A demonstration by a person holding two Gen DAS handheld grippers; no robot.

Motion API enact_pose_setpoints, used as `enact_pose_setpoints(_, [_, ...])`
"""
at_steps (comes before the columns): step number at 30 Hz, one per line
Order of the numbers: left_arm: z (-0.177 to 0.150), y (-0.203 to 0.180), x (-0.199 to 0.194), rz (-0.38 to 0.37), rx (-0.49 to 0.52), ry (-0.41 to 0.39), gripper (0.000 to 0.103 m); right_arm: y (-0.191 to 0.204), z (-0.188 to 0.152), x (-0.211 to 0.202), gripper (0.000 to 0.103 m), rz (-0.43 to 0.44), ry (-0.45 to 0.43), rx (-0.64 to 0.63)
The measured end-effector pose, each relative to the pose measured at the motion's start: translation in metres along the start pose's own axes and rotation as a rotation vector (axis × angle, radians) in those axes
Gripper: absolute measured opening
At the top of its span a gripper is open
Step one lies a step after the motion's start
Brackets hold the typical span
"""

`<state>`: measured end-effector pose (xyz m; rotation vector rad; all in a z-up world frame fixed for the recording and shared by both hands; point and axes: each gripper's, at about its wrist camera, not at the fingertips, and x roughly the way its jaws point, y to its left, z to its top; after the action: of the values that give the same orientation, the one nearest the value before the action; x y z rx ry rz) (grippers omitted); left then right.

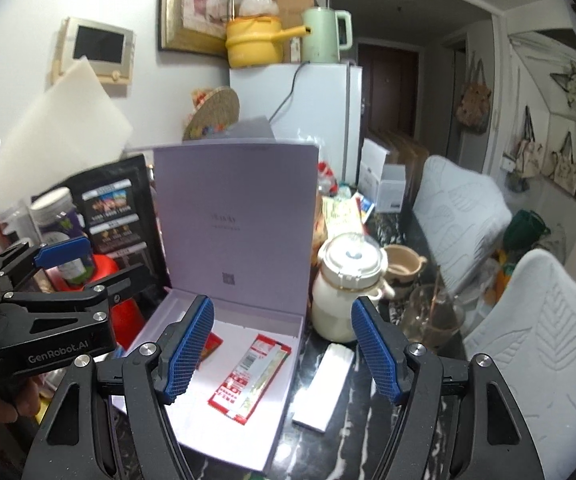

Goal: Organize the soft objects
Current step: 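Withdraw both tools from the box back toward the remaining snacks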

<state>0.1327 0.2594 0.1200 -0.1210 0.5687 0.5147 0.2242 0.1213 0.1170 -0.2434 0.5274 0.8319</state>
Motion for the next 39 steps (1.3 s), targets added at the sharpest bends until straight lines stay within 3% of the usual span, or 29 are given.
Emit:
enact_pose_setpoints(13, [-0.014, -0.014, -0.09, -0.02, 0.013, -0.108, 0.084, 0.007, -0.016, -0.098, 0.076, -0.047, -0.123, -0.042])
enact_pose_setpoints(16, [-0.025, -0.018, -0.102, -0.041, 0.023, -0.103, 0.103, 0.01, -0.025, -0.115, 0.077, -0.047, -0.133, -0.05])
enact_pose_setpoints(26, [-0.067, -0.024, -0.133, -0.067, 0.04, -0.101, 0.103, 0.024, -0.067, -0.153, 0.089, -0.047, -0.145, -0.049])
enact_pose_setpoints(34, [-0.103, -0.04, -0.148, -0.129, 0.128, -0.111, 0.103, 0.035, -0.102, -0.17, 0.089, -0.052, -0.131, -0.045])
enact_pose_setpoints(39, [-0.12, -0.043, -0.152, -0.163, 0.119, -0.098, 0.103, 0.038, -0.122, -0.176, 0.089, -0.071, -0.109, -0.045])
